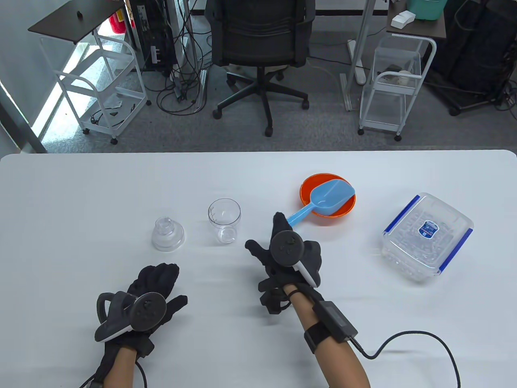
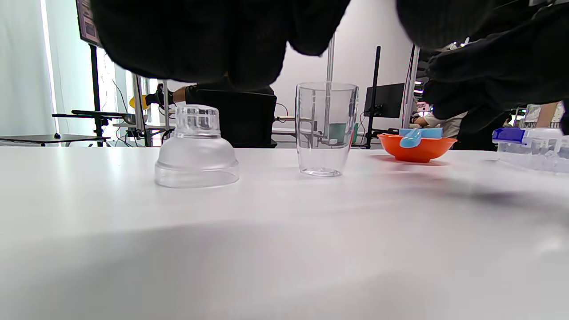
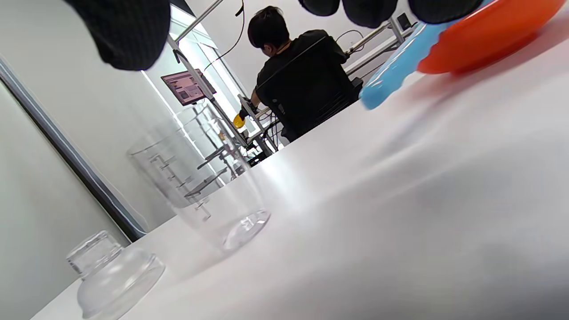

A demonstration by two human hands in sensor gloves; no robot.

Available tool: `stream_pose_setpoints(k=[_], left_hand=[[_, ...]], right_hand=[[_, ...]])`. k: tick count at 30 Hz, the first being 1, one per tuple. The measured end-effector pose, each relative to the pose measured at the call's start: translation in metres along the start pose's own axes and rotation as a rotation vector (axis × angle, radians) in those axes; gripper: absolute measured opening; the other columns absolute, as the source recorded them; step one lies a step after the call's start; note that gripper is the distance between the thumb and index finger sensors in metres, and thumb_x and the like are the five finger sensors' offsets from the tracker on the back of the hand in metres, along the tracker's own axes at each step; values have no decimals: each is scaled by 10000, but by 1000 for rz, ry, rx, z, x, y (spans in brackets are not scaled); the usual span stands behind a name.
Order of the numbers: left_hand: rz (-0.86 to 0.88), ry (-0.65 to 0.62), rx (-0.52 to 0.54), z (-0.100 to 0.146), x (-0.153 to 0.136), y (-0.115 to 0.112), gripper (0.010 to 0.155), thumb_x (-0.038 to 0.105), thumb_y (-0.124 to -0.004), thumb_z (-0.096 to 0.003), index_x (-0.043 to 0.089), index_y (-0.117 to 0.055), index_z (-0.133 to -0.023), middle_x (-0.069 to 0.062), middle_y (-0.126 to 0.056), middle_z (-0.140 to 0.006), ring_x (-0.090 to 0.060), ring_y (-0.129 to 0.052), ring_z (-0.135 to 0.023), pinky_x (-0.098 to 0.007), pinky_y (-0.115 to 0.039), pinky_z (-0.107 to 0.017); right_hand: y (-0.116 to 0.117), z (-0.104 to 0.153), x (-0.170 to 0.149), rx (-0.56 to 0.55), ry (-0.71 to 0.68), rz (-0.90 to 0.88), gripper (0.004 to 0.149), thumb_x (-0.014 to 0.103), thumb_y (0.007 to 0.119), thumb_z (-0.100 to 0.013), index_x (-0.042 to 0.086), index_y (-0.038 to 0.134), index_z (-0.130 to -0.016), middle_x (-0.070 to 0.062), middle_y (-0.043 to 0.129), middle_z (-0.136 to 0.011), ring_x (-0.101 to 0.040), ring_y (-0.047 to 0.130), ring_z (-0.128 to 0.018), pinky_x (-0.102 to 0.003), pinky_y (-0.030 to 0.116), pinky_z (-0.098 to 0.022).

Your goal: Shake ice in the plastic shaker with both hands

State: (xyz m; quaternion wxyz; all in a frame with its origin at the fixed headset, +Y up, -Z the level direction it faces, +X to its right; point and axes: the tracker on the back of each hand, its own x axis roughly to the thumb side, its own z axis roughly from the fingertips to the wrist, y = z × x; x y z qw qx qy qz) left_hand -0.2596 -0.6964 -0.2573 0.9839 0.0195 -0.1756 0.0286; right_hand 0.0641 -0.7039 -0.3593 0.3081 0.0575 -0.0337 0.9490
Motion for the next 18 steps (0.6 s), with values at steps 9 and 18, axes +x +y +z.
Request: stream_pose_setpoints(k=[9,18], left_hand=[[-43,15,-33,1,0,-2,755,583,-590,-594,150,-368,-1171,-231,-568,-1206,-538,-611,-1052,-591,-635,-723],[-71,33,-41,1,-1,-3,750,579,-583,-597,152,-353,-1169,-219,-557,-1208,-528,-605,-1057,-584,-630,-729]], right_hand=[[-53,24,-66,-36,115,138,944,533,679,-540,-46,177,-1090,-354,342,-1122,-659,397,-970,-793,443,-603],[-113,42,-149,-44,498,96,841,580,591,-562,115,225,-1160,-287,154,-1191,-602,112,-1022,-767,188,-661]])
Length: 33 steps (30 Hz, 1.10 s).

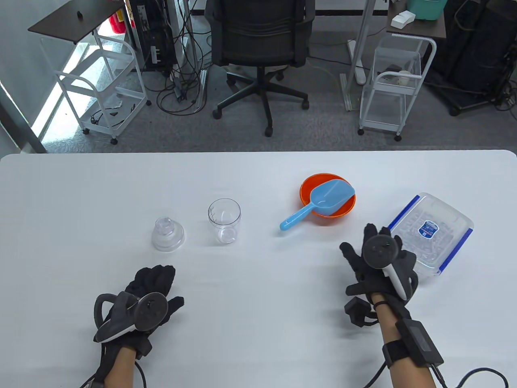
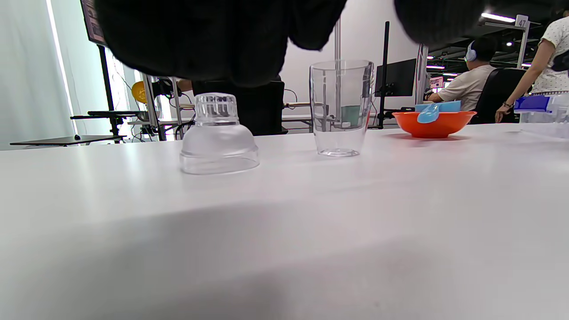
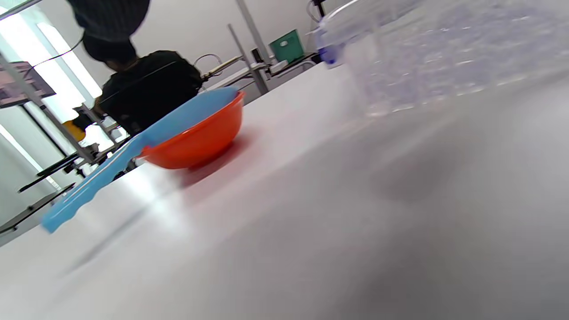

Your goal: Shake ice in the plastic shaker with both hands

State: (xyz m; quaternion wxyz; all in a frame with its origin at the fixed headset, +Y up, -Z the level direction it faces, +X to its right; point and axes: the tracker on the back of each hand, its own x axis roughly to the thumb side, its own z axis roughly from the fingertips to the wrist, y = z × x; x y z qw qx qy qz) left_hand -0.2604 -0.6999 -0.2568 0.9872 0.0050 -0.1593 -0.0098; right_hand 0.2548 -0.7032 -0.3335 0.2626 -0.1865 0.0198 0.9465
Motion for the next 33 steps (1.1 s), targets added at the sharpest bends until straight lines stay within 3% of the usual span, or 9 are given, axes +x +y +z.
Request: stream_pose_setpoints(k=[5,10,14,16,23,28,33], left_hand=[[-13,0,-4,0,0,0,746,577,-582,-597,153,-356,-1168,-219,-563,-1206,-525,-607,-1058,-582,-634,-728],[-17,6,-12,0,0,0,745,576,-581,-599,152,-358,-1168,-220,-563,-1206,-525,-608,-1058,-583,-633,-727],[-24,7,-25,0,1,-1,745,576,-582,-598,151,-359,-1169,-219,-562,-1207,-526,-609,-1057,-583,-633,-727],[-28,7,-31,0,1,-1,744,576,-581,-599,151,-360,-1168,-219,-564,-1206,-525,-609,-1057,-582,-634,-727],[-33,6,-41,-1,2,-2,744,576,-581,-599,153,-360,-1170,-217,-564,-1208,-525,-609,-1059,-581,-634,-729],[-45,3,-53,-2,2,-3,742,576,-580,-599,155,-360,-1169,-217,-564,-1208,-522,-609,-1060,-580,-634,-730],[-42,0,-52,-3,3,-3,741,576,-582,-599,159,-360,-1170,-211,-566,-1210,-517,-615,-1061,-576,-637,-732]], right_hand=[[-25,-10,-50,-1,245,-156,832,590,565,-571,158,175,-1166,-241,50,-1199,-558,-14,-1018,-736,78,-662],[-36,-14,-85,19,383,-133,811,591,542,-581,190,153,-1168,-159,-14,-1204,-544,-32,-1017,-732,82,-668],[-33,-17,-95,99,377,-126,783,560,544,-593,210,126,-1154,-66,-127,-1151,-516,4,-1043,-727,169,-706],[-32,-19,-95,117,364,-188,770,511,559,-603,193,102,-1134,-72,-166,-1109,-512,128,-1069,-710,239,-726],[-47,-18,-92,148,268,-57,721,450,580,-608,123,231,-1148,-172,-5,-1149,-555,346,-1042,-680,329,-730],[-49,-13,-86,159,224,-27,688,425,601,-605,123,301,-1145,-187,64,-1159,-562,401,-1029,-677,349,-732],[-49,-5,-79,273,156,2,686,430,603,-606,131,294,-1141,-199,52,-1144,-563,410,-1017,-673,366,-729]])
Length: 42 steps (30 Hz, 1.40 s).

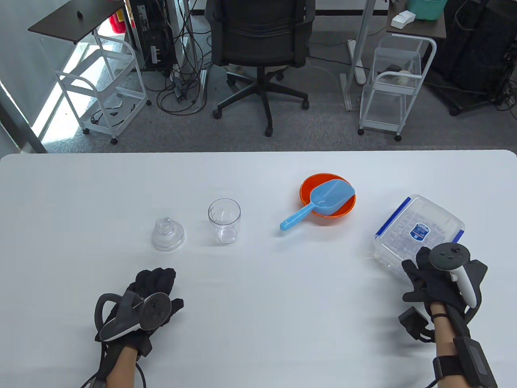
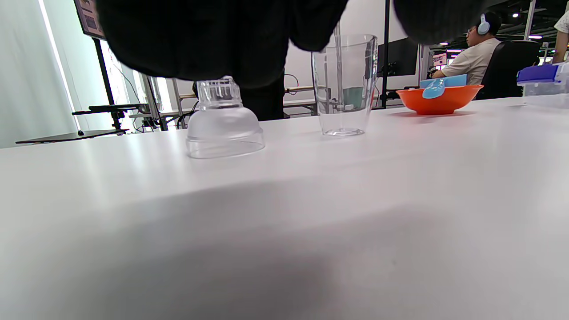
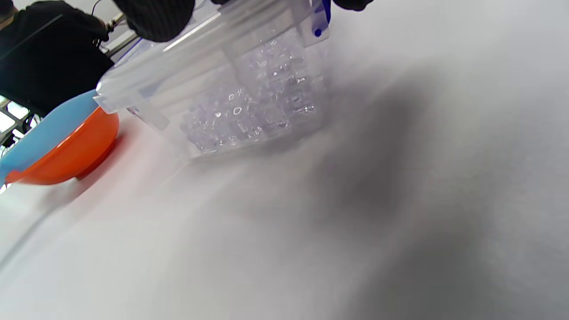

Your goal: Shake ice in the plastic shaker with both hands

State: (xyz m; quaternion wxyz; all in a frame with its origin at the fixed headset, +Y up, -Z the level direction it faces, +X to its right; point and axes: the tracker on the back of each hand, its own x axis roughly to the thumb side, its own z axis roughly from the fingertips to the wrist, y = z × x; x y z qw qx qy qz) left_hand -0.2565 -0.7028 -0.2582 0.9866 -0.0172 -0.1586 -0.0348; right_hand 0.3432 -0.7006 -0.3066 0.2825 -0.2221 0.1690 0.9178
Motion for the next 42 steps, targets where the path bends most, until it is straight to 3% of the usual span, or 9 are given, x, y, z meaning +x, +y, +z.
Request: stream_pose_setpoints(k=[8,14,17,21,33,42], left_hand=[[-4,-28,5,-2,6,-1,779,575,-585,-599,137,-297,-1175,-208,-551,-1214,-504,-627,-1060,-569,-637,-734],[-18,-33,-42,-4,8,-9,774,574,-585,-598,140,-301,-1174,-200,-554,-1213,-497,-630,-1062,-567,-638,-735],[-40,-34,-44,-4,8,-11,823,575,-579,-599,102,-222,-1171,-209,-521,-1218,-493,-622,-1065,-564,-634,-738],[-36,-38,-24,-5,9,-12,841,574,-576,-601,86,-188,-1166,-210,-510,-1219,-490,-622,-1065,-563,-633,-738],[-69,-34,-56,-6,8,-16,838,572,-582,-598,86,-201,-1164,-209,-520,-1212,-483,-635,-1059,-561,-639,-733],[-72,-39,-60,-6,7,-17,837,576,-583,-596,94,-206,-1166,-202,-518,-1216,-479,-633,-1064,-563,-636,-736]], right_hand=[[17,20,15,102,-146,144,702,436,601,-606,139,258,-1142,-238,36,-1118,-569,430,-996,-678,376,-718],[40,46,40,182,-282,277,717,422,601,-609,84,252,-1137,-331,66,-1074,-622,471,-945,-712,415,-675],[51,58,54,231,-340,354,723,422,603,-608,71,255,-1136,-358,91,-1061,-631,488,-932,-721,431,-666],[66,77,69,298,-446,471,747,434,611,-602,56,248,-1135,-399,117,-1042,-643,519,-914,-741,525,-623],[111,132,99,467,-723,662,738,455,620,-590,106,267,-1137,-363,131,-1045,-613,535,-933,-749,545,-617],[127,157,106,508,-811,740,731,465,623,-582,138,275,-1135,-340,151,-1034,-587,567,-931,-757,545,-612]])
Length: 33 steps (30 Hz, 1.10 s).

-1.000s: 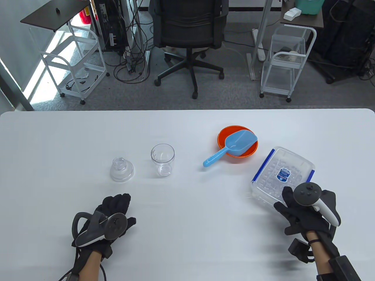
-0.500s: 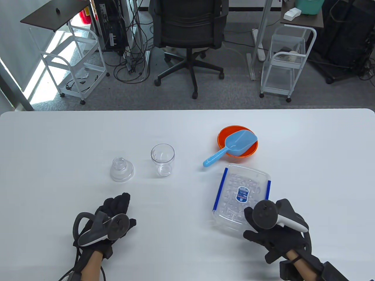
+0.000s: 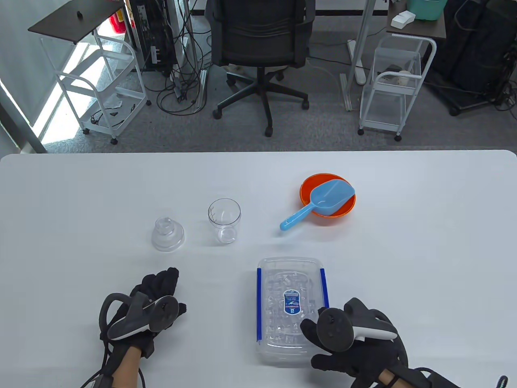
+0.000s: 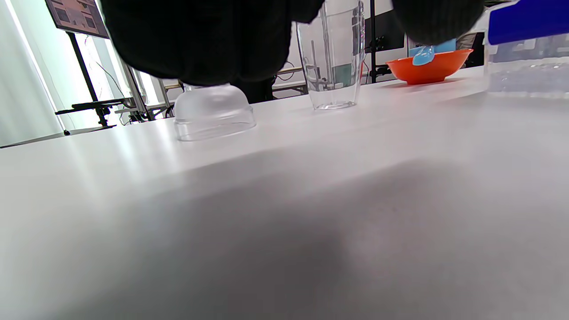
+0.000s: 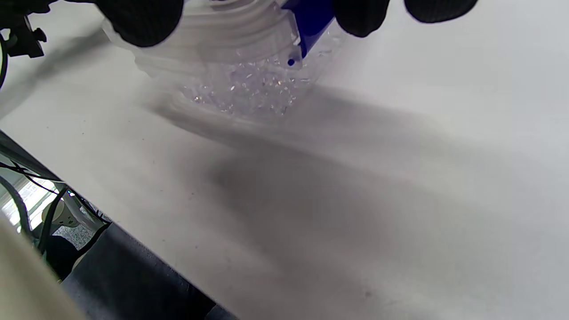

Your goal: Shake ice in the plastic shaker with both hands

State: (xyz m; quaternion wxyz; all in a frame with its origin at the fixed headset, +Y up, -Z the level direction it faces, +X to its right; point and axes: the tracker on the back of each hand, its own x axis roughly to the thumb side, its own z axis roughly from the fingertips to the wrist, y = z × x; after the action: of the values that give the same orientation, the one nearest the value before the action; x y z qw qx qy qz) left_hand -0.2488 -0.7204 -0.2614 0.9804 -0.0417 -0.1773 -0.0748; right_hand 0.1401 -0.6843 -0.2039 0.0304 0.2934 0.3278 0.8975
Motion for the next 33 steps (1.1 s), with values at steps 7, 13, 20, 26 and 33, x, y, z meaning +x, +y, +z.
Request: stream_pose_setpoints(k=[7,13,20,26,33], left_hand=[[4,-5,-1,0,0,-1,839,579,-585,-593,99,-205,-1167,-197,-520,-1217,-478,-633,-1066,-564,-635,-738],[2,-6,-2,-1,0,-2,837,579,-583,-594,98,-206,-1167,-198,-520,-1217,-476,-634,-1067,-564,-636,-737],[-7,-10,-11,-1,1,-2,837,578,-583,-595,97,-206,-1166,-198,-522,-1215,-476,-634,-1065,-562,-636,-737],[-26,23,12,-1,0,2,854,597,-572,-595,96,-189,-1169,-212,-507,-1218,-497,-617,-1064,-577,-620,-737],[-22,48,181,5,9,28,861,605,-613,-581,119,-225,-1178,-242,-523,-1213,-532,-620,-1053,-622,-605,-727]], right_hand=[[1,2,5,42,-31,-9,692,454,632,-579,180,310,-1128,-308,156,-1034,-582,542,-952,-770,540,-604],[6,3,9,33,-39,3,697,461,619,-581,173,298,-1128,-315,151,-1028,-574,564,-936,-755,556,-607],[6,3,12,35,-47,9,698,460,622,-580,165,307,-1129,-327,167,-1019,-582,576,-924,-755,556,-607],[-2,4,11,56,-53,-2,709,488,607,-576,163,335,-1145,-336,212,-1033,-598,572,-941,-786,530,-597],[-46,9,-12,-108,-45,-153,780,517,567,-592,55,296,-1159,-371,370,-1097,-626,609,-932,-849,422,-566]])
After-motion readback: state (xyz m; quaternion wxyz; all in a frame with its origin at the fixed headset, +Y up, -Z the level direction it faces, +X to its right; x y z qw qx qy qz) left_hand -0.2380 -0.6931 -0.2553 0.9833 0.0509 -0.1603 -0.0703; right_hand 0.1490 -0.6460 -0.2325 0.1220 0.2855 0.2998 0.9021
